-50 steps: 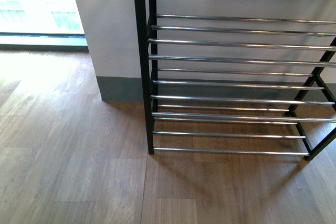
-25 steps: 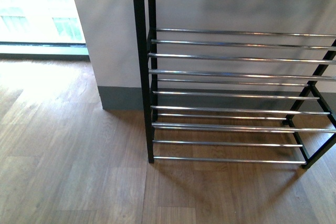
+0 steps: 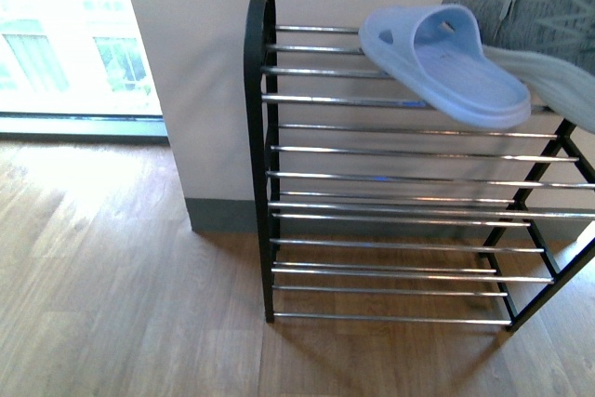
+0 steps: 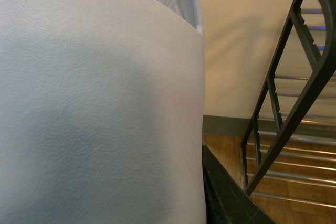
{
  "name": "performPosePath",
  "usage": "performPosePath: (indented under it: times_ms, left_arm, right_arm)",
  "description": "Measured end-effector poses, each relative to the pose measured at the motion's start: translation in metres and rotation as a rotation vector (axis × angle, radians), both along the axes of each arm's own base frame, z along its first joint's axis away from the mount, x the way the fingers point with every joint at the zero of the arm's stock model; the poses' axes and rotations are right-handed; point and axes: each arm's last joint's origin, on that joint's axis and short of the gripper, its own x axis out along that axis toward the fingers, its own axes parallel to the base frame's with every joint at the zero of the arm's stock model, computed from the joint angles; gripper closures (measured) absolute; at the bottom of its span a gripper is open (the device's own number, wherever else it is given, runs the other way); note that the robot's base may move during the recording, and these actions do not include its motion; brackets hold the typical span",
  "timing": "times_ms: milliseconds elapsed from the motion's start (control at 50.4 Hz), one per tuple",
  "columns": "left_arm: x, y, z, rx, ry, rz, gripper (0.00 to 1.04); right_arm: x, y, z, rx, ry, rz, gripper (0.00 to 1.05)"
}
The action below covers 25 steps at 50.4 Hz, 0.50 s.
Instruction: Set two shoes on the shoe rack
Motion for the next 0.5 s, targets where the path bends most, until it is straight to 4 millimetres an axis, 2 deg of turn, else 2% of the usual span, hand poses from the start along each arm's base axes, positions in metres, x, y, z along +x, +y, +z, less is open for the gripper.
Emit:
performPosePath:
  times_ms: [179, 496]
  left_arm:
    - [0.000, 0.000, 0.000, 0.000, 0.000, 0.000, 1.03]
    - [0.000, 0.000, 0.000, 0.000, 0.000, -0.001, 1.03]
  right_arm:
    - [0.001, -0.007, -0.012, 0.006, 0.024, -0.027, 0.09]
    - [0.000, -0.007, -0.012, 0.006, 0.023, -0.025, 0.09]
